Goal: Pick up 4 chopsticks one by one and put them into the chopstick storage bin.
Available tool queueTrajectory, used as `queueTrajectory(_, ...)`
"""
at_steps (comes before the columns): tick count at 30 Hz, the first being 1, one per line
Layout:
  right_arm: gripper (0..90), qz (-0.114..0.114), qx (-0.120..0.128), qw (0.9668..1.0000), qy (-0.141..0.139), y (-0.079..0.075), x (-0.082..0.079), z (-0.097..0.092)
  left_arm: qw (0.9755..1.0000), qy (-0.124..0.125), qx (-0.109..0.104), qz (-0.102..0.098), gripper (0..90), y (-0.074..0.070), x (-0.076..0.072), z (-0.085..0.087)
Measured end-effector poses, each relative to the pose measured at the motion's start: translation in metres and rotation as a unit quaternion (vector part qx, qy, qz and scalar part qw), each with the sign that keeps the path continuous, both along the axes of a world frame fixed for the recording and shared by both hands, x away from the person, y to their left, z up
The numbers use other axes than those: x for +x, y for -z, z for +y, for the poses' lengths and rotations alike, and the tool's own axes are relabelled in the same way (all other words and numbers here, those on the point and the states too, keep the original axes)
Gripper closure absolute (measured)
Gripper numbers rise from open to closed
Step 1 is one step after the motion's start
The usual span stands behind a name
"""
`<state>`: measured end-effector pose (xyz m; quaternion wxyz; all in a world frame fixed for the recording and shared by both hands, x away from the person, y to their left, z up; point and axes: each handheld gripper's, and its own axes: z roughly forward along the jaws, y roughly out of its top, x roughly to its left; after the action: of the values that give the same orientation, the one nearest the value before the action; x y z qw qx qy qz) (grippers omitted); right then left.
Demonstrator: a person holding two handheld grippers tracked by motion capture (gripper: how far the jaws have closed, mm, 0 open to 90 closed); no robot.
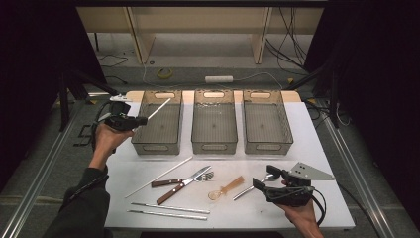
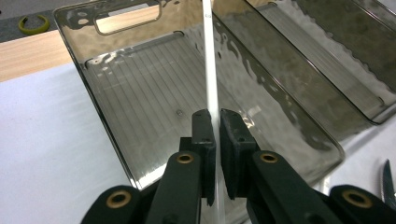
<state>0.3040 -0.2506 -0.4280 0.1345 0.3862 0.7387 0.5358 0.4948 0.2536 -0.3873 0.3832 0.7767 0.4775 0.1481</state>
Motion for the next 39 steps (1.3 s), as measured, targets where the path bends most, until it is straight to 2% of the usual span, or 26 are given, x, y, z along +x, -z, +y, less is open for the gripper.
queueTrajectory(13, 26.2, -0.001, -0.001, 1.0, -0.001, 0.0, 0.0, 0.001, 0.9998, -0.021, -0.001, -0.003, 84.4, 0.006, 0.019, -0.002)
queueTrajectory(21, 26.2, 0.003, -0.003, 1.0, -0.001, 0.0, 0.001, 0.001, 0.9997, -0.022, 0.004, 0.006, 84.4, 0.013, 0.032, -0.006)
queueTrajectory(24, 26.2, 0.002, -0.003, 1.0, -0.001, 0.0, 0.0, 0.001, 0.9996, -0.026, -0.002, 0.007, 84.4, 0.015, 0.037, -0.008)
queueTrajectory(36, 26.3, 0.003, -0.003, 1.0, -0.003, 0.0, 0.0, 0.002, 0.9996, -0.022, 0.0, 0.018, 84.3, 0.027, 0.046, -0.02)
queueTrajectory(39, 26.3, 0.004, -0.003, 1.0, -0.004, 0.001, 0.0, 0.002, 0.9995, -0.023, -0.012, 0.018, 83.9, 0.033, 0.05, -0.022)
